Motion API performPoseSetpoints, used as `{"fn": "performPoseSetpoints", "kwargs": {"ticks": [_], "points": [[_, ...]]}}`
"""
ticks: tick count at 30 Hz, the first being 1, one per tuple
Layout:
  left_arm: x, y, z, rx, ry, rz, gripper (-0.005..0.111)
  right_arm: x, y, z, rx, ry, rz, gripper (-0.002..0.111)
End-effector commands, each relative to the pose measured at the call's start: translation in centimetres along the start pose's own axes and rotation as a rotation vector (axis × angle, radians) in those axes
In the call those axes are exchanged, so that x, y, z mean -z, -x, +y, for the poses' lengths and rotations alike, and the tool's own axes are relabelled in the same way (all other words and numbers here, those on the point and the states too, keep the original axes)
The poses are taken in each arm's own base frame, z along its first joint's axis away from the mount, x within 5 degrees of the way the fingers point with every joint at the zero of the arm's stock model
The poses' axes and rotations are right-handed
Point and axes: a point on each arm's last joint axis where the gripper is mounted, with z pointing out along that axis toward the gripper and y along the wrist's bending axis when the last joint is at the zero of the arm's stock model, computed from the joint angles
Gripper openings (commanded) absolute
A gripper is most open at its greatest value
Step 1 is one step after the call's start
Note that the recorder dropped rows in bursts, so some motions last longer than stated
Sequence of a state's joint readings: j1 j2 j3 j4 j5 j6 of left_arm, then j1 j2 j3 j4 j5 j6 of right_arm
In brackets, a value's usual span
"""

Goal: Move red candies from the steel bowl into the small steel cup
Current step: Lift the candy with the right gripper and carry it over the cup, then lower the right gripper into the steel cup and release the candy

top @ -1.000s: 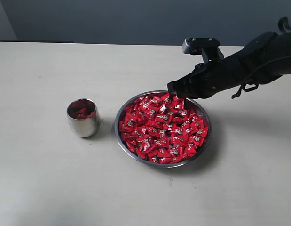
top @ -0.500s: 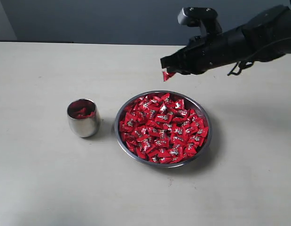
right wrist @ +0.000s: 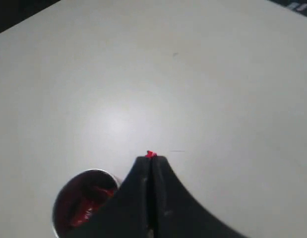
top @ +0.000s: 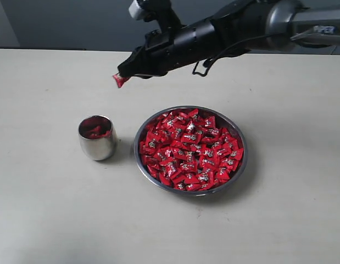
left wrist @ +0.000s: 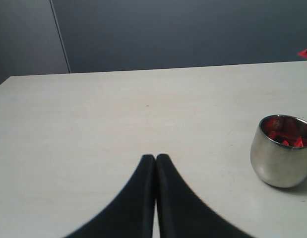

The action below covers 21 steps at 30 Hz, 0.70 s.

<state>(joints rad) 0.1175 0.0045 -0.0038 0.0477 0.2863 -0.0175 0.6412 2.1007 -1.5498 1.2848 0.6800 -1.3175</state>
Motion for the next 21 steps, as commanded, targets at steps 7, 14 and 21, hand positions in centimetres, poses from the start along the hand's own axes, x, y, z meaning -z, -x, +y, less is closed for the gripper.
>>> {"fn": "performPoseSetpoints", "kwargs": {"ticks": [7, 14, 21], "points": [[0.0, -0.1, 0.0, 0.005, 0.0, -0.003, 0.0, -4.4, -1.1, 1.9, 0.19, 0.192, 0.175, -0.001], [0.0, -0.1, 0.0, 0.005, 0.0, -0.003, 0.0, -4.4, -0.9, 2.6, 0.239, 0.236, 0.198, -0.001], [0.0, -0.1, 0.0, 0.005, 0.0, -0.003, 0.0, -4.7, -0.5, 3.4, 0.384, 0.246, 0.238, -0.001]]}}
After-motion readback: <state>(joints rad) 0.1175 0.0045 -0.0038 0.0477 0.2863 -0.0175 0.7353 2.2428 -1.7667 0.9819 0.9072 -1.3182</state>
